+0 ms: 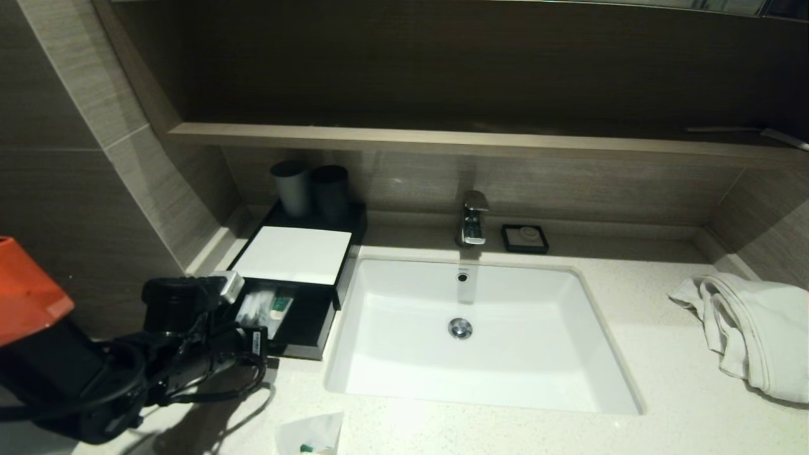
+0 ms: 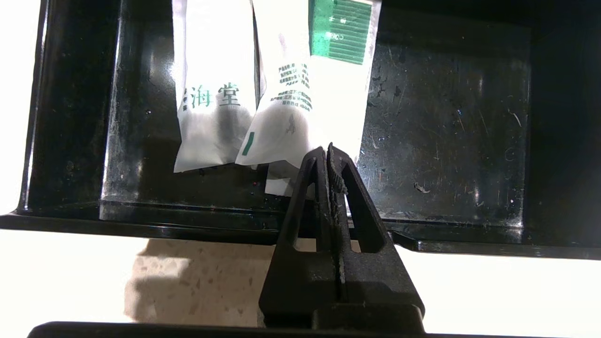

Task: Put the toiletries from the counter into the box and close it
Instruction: Open the drawer

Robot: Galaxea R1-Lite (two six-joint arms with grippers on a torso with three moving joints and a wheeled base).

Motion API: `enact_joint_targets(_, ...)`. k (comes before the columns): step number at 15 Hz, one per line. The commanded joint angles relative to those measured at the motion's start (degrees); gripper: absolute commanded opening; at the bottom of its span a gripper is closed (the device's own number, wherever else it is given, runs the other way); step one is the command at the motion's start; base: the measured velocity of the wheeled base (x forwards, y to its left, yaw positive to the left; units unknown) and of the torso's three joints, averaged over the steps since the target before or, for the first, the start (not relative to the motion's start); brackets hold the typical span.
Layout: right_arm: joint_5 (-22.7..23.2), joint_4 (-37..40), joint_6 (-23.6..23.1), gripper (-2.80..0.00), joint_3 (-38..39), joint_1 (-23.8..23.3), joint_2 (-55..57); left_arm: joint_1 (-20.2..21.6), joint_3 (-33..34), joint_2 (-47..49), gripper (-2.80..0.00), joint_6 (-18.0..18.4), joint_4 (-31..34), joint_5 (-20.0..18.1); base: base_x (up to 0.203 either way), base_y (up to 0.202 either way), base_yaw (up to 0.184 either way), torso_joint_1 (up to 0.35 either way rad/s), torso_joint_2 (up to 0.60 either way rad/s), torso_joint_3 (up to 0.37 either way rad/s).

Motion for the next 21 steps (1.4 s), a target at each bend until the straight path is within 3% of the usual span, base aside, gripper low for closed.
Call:
enact_joint_targets(1, 0.02, -0.01, -0.01, -2.80, 0.00, 0.00, 0.00, -0.01, 0.50, -0.44, -2.80, -0.05, -0.28, 0.02, 0.000, 0.000, 0.000, 0.000, 0.00, 0.000)
enact_joint_targets(21, 0.02, -0.01, -0.01, -2.80, 0.00, 0.00, 0.00, -0.04, 6.02, -4.09, -2.80, 0.13, -0.28, -0.07, 0.000, 0.000, 0.000, 0.000, 0.00, 0.000)
